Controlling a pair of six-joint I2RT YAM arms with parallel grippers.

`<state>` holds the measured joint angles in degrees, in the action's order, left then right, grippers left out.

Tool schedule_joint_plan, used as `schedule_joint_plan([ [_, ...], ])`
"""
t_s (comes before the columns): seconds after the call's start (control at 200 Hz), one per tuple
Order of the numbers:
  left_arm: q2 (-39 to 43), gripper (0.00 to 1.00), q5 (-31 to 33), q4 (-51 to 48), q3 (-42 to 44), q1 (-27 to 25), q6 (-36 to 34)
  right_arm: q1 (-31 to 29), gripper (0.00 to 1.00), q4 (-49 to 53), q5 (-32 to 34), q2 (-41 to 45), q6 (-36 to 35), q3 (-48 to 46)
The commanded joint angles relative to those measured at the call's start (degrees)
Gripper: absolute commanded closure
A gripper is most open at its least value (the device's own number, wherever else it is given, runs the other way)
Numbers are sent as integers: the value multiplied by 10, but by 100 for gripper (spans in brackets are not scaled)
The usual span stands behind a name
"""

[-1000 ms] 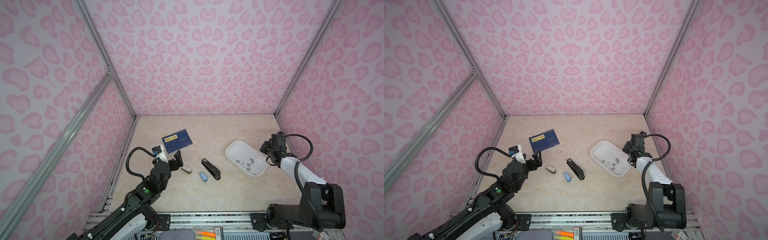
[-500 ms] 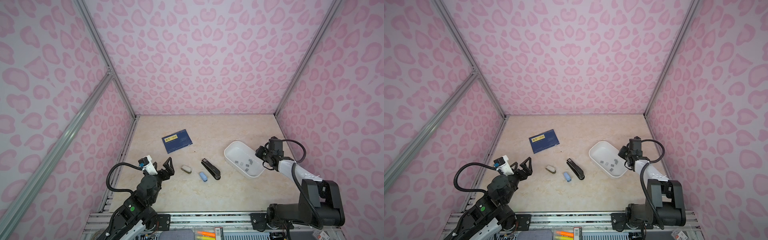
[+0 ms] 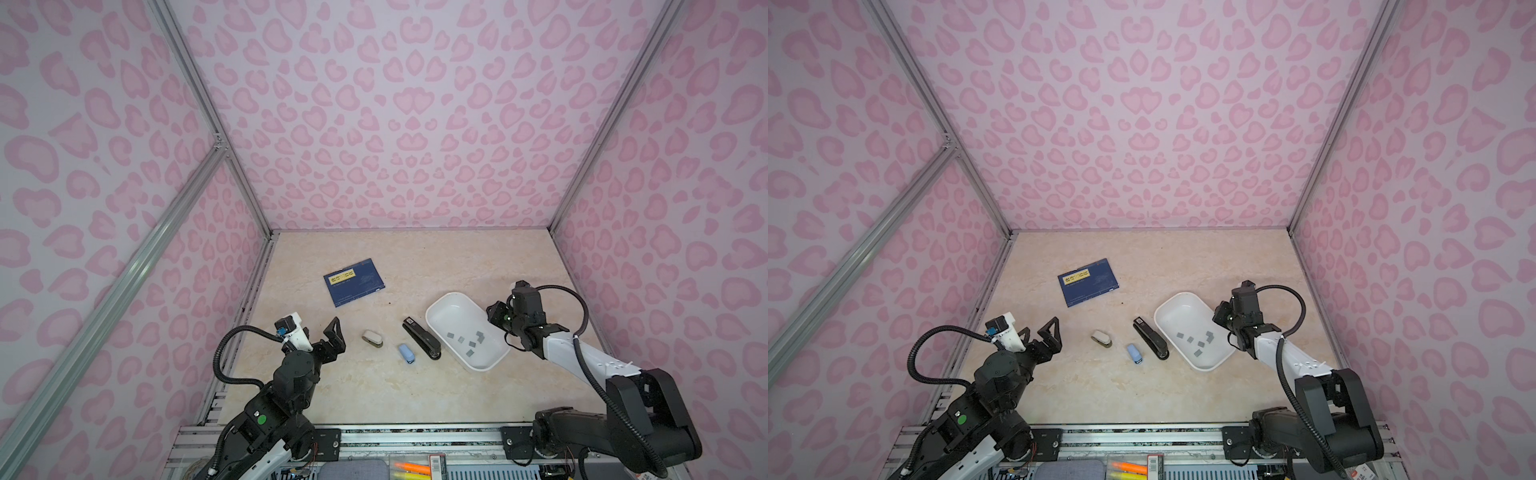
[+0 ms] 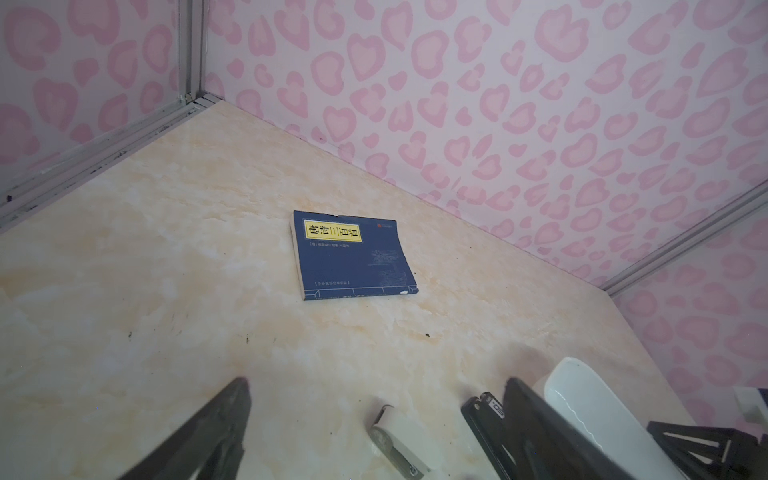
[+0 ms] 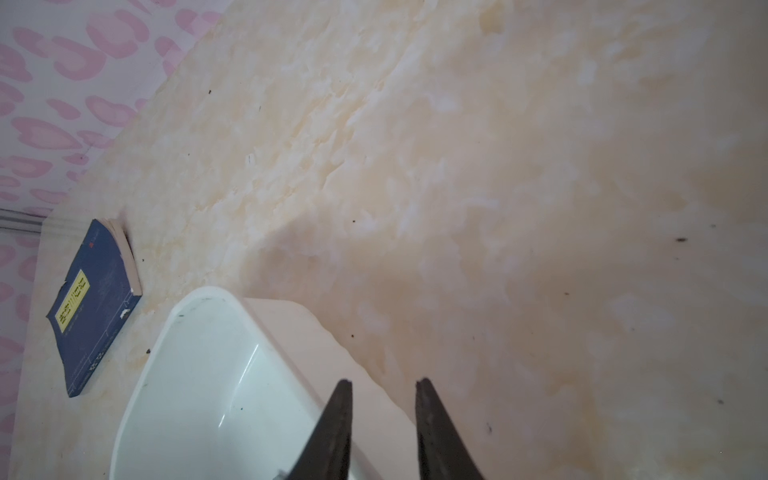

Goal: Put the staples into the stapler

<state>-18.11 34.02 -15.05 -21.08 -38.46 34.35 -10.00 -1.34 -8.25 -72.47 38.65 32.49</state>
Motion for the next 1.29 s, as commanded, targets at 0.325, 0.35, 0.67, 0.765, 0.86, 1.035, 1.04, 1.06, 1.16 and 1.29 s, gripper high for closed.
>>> schedule_joint_plan([
  [0.325,-288,4,4,311,-12,296,-134,57,30,-119,331,92,-216,-14],
  [0.35,-306,4,4,328,-10,313,-136,61,29,-122,350,81,-222,-18],
  [0.67,-539,3,1,584,38,380,-186,62,3,-419,237,-55,-372,-123],
  [0.765,-578,3,-26,634,32,383,-206,64,1,-498,234,-78,-374,-149],
  [0.86,-616,1,-84,631,5,386,-235,103,1,-559,165,-151,-345,-144],
  [1.035,-645,2,-207,662,4,382,-292,96,1,-527,145,-152,-365,-128],
  [1.04,-645,2,-209,666,6,382,-293,96,1,-529,145,-153,-365,-128],
  [1.06,-647,2,-212,678,12,382,-294,96,1,-540,144,-156,-367,-130],
  [1.16,-656,2,-224,696,19,382,-299,89,1,-554,152,-161,-376,-133],
  [1.29,-658,2,-223,695,17,382,-299,89,1,-535,154,-156,-374,-127],
])
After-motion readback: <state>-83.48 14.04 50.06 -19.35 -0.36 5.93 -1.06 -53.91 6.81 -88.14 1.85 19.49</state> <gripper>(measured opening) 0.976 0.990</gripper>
